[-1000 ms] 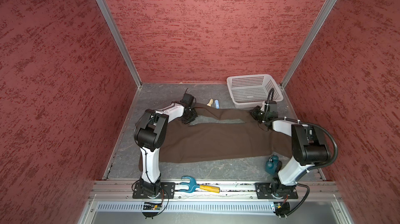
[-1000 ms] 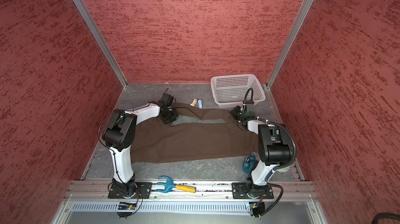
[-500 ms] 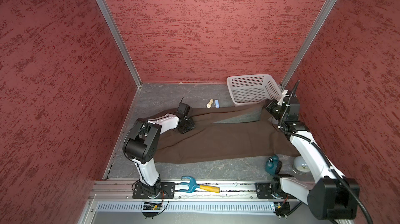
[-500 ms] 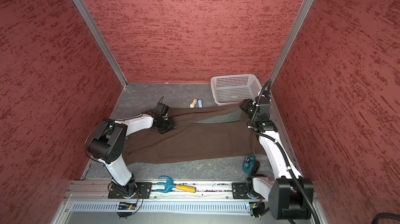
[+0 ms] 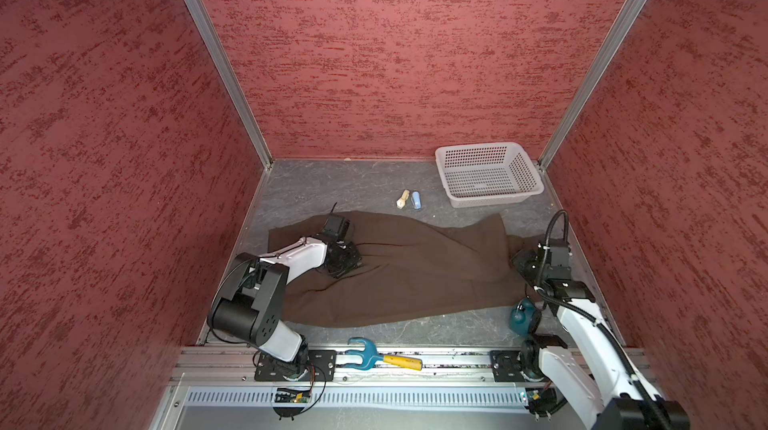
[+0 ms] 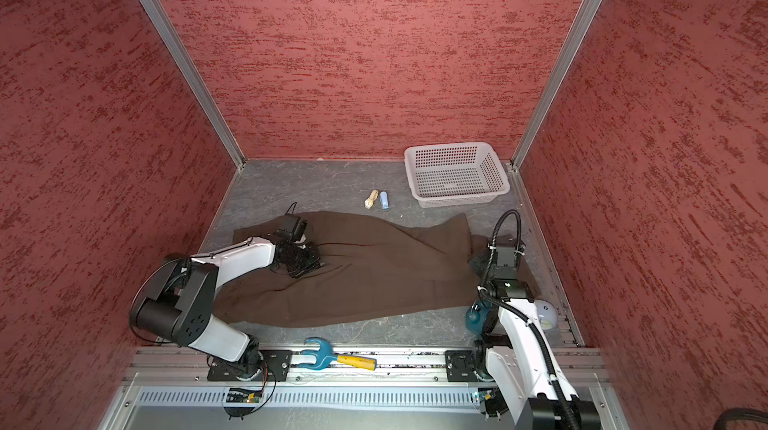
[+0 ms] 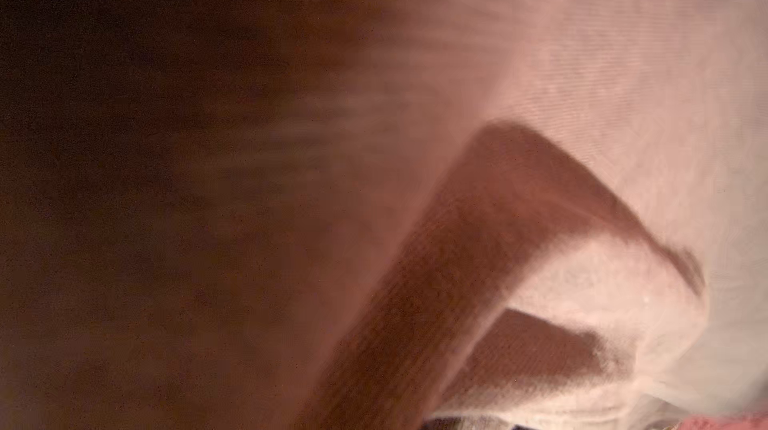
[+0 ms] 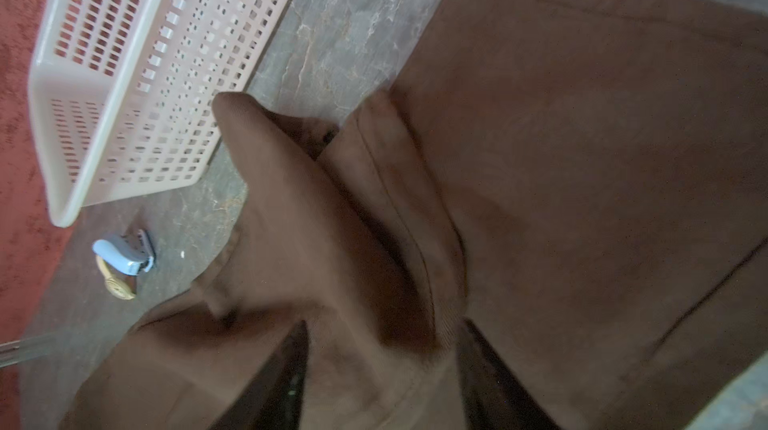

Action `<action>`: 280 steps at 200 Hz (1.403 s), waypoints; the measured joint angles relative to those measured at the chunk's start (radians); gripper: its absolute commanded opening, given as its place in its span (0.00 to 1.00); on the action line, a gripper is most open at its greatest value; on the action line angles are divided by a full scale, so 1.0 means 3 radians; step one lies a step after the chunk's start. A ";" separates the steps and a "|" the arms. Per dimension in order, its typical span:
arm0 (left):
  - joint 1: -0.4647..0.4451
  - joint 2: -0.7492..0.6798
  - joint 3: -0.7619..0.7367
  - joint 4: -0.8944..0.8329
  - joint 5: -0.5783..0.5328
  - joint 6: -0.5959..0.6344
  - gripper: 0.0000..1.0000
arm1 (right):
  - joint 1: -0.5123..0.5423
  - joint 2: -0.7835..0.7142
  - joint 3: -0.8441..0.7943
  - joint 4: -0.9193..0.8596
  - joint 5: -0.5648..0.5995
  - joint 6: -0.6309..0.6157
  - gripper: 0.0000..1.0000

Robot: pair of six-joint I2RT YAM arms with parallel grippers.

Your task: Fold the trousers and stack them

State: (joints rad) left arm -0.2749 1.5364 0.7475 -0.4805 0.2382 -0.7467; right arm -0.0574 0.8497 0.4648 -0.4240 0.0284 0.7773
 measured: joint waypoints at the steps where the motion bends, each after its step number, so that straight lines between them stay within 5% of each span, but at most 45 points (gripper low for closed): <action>1: 0.0005 -0.0003 0.0001 -0.0004 0.0000 0.0000 0.00 | -0.0001 0.0017 0.0008 0.0001 0.0001 0.0000 0.67; 48: 0.0285 -0.0039 0.0431 -0.0580 -0.0080 0.0187 0.00 | -0.0141 0.0627 0.0599 0.0033 0.0042 -0.0313 0.60; 83: 0.0637 -0.0161 0.0722 -0.0518 -0.0108 0.0247 0.10 | -0.0323 0.1133 0.0919 0.0290 -0.0088 -0.0607 0.18; 97: 0.0772 -0.0123 0.0752 -0.0446 -0.0099 0.0245 0.11 | -0.0331 0.1455 0.1073 0.0322 -0.0173 -0.0730 0.10; 116: 0.0895 0.0053 0.0776 -0.0375 -0.0118 0.0240 0.16 | -0.0329 0.1812 0.1211 0.0334 -0.0261 -0.0849 0.13; 141: 0.1027 0.0369 0.0782 -0.0272 -0.0092 0.0215 0.52 | -0.0331 0.2107 0.1260 0.0323 -0.0360 -0.0983 0.36; 161: 0.1124 0.0495 0.0744 -0.0174 -0.0066 0.0174 0.62 | -0.0331 0.2266 0.1261 0.0301 -0.0411 -0.1048 0.49; 187: 0.1216 0.0532 0.0738 -0.0081 -0.0006 0.0169 0.63 | -0.0331 0.2413 0.1261 0.0309 -0.0497 -0.1062 0.50; 204: 0.1242 0.0535 0.0738 -0.0060 0.0014 0.0168 0.63 | -0.0331 0.2519 0.1261 0.0354 -0.0549 -0.1059 0.40; 233: 0.1273 0.0540 0.0738 -0.0042 0.0034 0.0168 0.61 | -0.0333 0.2696 0.1306 0.0422 -0.0647 -0.1040 0.00; 280: 0.1414 0.0571 0.0697 0.0042 0.0111 0.0170 0.46 | -0.0350 0.2605 0.1525 0.0331 -0.0521 -0.1061 0.00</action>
State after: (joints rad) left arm 0.1493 1.7077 0.9565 -0.4679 0.2714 -0.6956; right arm -0.1623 1.6314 0.9222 -0.3248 -0.1280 0.4591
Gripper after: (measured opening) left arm 0.475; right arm 0.061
